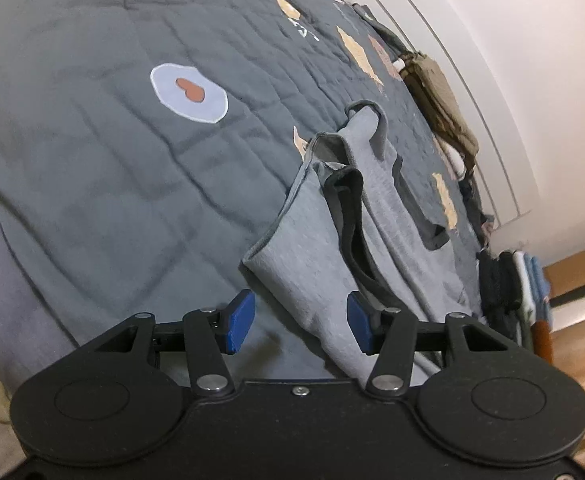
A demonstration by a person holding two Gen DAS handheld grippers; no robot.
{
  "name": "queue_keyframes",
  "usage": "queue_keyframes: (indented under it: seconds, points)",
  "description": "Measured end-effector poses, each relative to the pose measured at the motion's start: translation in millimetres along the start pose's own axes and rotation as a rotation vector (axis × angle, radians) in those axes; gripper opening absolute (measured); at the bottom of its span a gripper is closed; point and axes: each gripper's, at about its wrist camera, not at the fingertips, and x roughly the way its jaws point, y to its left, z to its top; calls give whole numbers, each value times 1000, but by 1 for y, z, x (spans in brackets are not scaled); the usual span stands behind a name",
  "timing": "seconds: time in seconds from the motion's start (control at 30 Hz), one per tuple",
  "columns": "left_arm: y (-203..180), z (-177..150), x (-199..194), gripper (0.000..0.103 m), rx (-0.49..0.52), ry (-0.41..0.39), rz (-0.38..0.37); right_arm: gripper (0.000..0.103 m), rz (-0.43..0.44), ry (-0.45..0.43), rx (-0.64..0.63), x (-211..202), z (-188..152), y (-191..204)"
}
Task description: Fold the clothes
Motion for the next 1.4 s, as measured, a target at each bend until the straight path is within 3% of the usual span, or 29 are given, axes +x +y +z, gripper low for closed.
queue_keyframes:
  seconds: [0.07,0.53,1.2,1.4]
  points:
    - [1,-1,5,56,-10,15,1,33,-6,18,4,4,-4,0]
    - [-2,-3,38,56,-9,55,5,34,10,86,194,36,-14,-23]
    - [-7,0,61,58,-16,17,15,47,6,0,219,67,-10,-23]
    - [-10,2,66,59,-16,11,3,56,-19,-28,227,64,-11,-18]
